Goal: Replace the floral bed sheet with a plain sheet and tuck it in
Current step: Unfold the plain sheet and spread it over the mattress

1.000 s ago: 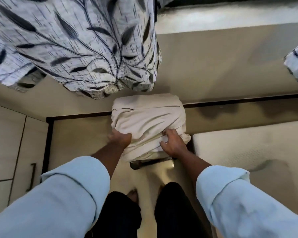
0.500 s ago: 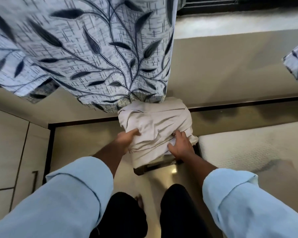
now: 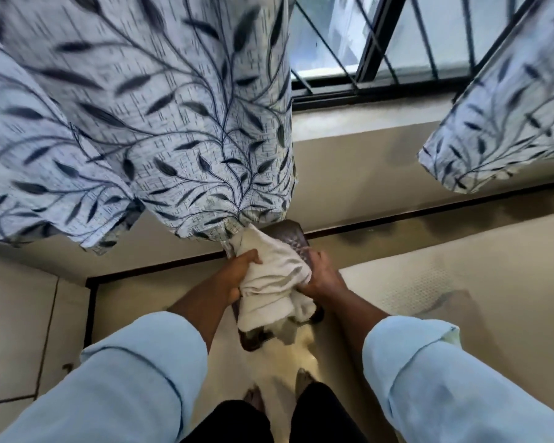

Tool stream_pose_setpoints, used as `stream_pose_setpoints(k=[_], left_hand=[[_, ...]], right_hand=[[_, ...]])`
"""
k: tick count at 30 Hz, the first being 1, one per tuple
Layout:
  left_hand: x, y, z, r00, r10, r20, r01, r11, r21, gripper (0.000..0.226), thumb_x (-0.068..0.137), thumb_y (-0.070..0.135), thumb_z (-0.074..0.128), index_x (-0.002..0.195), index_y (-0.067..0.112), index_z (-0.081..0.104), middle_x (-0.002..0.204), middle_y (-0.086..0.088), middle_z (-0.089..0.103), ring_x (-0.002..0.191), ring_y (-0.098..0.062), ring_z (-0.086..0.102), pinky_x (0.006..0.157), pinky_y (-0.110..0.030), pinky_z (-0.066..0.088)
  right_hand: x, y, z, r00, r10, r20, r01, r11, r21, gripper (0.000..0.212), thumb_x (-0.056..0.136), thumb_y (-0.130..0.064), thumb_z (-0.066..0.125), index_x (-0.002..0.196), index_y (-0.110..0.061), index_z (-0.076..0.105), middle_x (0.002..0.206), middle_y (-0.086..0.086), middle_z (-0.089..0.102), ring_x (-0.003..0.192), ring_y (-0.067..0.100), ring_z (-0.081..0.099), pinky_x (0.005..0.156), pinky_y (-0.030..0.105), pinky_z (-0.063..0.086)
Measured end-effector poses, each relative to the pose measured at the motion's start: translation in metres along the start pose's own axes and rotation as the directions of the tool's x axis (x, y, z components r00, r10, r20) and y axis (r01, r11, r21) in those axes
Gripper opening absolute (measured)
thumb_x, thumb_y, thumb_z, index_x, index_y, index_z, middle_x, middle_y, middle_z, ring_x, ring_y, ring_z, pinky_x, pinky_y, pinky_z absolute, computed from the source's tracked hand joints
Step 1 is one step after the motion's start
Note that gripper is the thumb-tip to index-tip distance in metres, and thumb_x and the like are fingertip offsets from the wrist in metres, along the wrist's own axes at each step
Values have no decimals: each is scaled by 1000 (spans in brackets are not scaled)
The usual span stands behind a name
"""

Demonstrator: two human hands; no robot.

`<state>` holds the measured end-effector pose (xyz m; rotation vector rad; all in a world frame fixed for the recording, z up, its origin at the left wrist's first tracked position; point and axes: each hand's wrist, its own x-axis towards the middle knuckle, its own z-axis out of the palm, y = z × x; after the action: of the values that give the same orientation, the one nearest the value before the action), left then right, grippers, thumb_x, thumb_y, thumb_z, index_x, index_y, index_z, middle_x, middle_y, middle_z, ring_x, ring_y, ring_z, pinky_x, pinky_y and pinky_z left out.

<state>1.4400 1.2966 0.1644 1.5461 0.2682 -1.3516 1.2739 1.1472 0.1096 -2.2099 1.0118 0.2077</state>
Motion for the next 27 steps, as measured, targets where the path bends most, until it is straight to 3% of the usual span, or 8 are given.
stream_pose_setpoints(k=[3, 8, 13, 15, 20, 22, 27], left_hand=[[-37, 8, 6, 999, -15, 51, 10, 995, 99, 39, 69, 15, 63, 105, 3, 70, 97, -20, 72, 61, -30, 67, 56, -31, 58], [-86, 11, 20, 995, -53, 87, 34, 978, 203, 24, 70, 16, 64, 89, 3, 68, 76, -15, 69, 60, -29, 60, 64, -32, 49], [-108, -5, 35, 988, -48, 146, 11, 969, 246, 61, 48, 18, 71, 106, -1, 71, 104, -22, 67, 81, -34, 64, 80, -40, 53], [-119, -13, 45, 985, -47, 163, 1, 962, 274, 64, 51, 18, 69, 112, -2, 70, 107, -23, 70, 85, -35, 65, 87, -44, 54], [-161, -49, 80, 975, -52, 216, -14, 956, 294, 43, 80, 14, 51, 117, -2, 67, 95, -21, 74, 76, -34, 71, 87, -42, 54], [-171, -65, 89, 977, -42, 208, -20, 958, 285, 48, 78, 16, 52, 120, -2, 65, 96, -22, 74, 78, -35, 72, 92, -45, 54], [-197, -119, 117, 983, -9, 184, -41, 962, 270, 67, 63, 20, 60, 129, 5, 61, 115, -23, 71, 107, -41, 67, 105, -54, 47]], right_hand=[[-24, -14, -25, 999, -1, 53, 1, 1000, -6, 103, 65, -45, 89, 151, -36, 33, 146, 6, 38, 130, 33, 50, 105, 44, 48], [-68, -22, -42, 994, -38, 105, 40, 999, -21, 94, 63, -41, 93, 143, -38, 44, 142, 5, 38, 125, 28, 51, 98, 31, 46], [-117, -10, -55, 995, -15, 94, 14, 1000, 5, 101, 59, -43, 94, 145, -37, 42, 141, 4, 42, 127, 26, 49, 102, 35, 47], [-133, -2, -59, 996, -9, 92, 8, 1000, 9, 103, 56, -45, 95, 144, -37, 41, 139, 3, 42, 125, 25, 49, 100, 33, 47], [-179, 33, -65, 998, -7, 65, 8, 1000, -4, 104, 56, -47, 95, 144, -36, 41, 137, 3, 43, 124, 27, 50, 100, 35, 46], [-194, 46, -66, 998, -4, 70, 5, 1000, -3, 103, 58, -48, 94, 145, -37, 40, 141, 3, 43, 127, 27, 49, 102, 37, 45], [-241, 89, -68, 996, -18, 87, 18, 1000, -3, 96, 63, -49, 88, 145, -42, 39, 140, 3, 44, 128, 29, 49, 104, 40, 47]])
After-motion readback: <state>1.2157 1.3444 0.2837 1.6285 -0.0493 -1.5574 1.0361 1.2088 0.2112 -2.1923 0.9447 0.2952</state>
